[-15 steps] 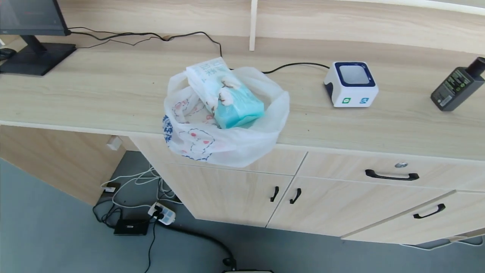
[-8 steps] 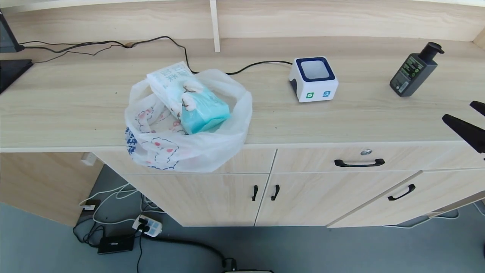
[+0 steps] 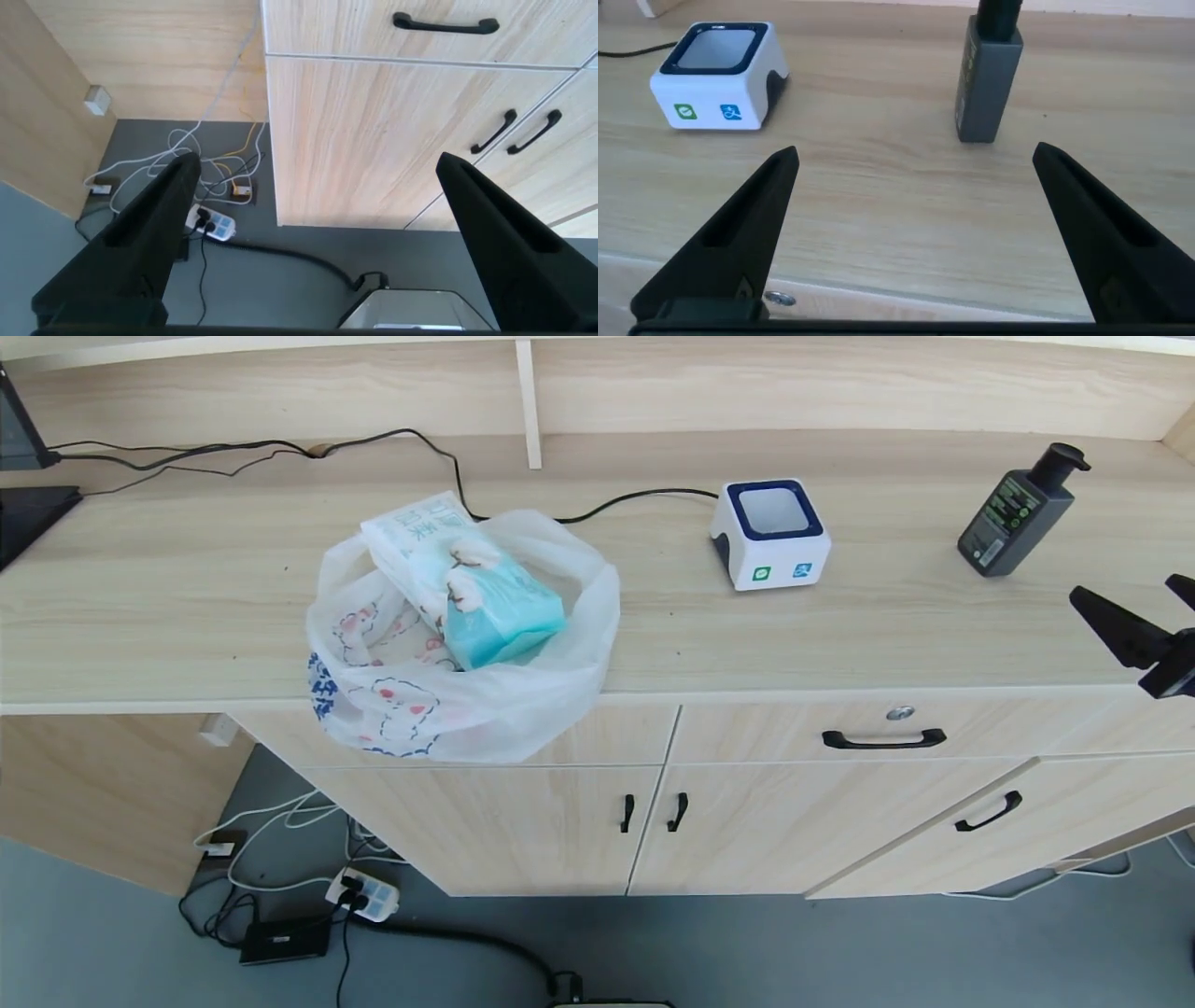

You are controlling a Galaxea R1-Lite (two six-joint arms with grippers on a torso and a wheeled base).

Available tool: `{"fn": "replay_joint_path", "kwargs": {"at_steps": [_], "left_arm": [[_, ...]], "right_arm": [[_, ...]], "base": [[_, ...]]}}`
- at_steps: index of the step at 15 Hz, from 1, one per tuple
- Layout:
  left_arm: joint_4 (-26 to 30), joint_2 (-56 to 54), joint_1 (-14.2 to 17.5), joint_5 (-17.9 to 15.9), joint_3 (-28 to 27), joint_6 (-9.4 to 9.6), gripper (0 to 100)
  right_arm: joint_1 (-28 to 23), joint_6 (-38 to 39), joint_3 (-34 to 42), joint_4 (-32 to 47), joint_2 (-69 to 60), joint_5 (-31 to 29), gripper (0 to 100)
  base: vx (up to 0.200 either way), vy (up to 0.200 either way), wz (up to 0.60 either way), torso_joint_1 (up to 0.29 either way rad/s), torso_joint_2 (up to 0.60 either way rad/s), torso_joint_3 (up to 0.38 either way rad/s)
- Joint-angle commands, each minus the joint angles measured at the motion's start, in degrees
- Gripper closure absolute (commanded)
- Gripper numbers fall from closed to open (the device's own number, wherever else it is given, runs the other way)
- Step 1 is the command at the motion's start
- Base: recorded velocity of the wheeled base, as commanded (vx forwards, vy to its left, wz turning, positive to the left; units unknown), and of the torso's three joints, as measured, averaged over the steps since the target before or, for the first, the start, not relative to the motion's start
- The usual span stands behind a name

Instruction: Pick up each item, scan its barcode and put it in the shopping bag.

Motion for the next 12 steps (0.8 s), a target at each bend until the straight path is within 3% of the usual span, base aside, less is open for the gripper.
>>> {"fn": "replay_joint_path", "kwargs": {"at_steps": [1, 7, 12], "left_arm": [[-0.01, 0.01, 0.02, -0.01, 0.00, 0.03, 0], [-0.28, 0.01, 0.02, -0.01, 0.00, 0.03, 0], [-0.37, 0.01, 0.02, -0.01, 0.00, 0.03, 0]], "right_arm": [[-1.55, -0.64, -3.83, -0.74, 4.74, -0.03, 0], [-3.66, -0.20, -4.97, -1.36, 8.43, 0.06, 0], [-8.58, 0.06, -6.91, -1.36, 10.98, 0.15, 0]], "base": [[0.200, 0.000, 0.00, -0.012, -0.01, 0.007], [0.200, 0.000, 0.00, 0.003, 0.00, 0.004], [0.000, 0.000, 0.00, 0.000, 0.00, 0.000]]}}
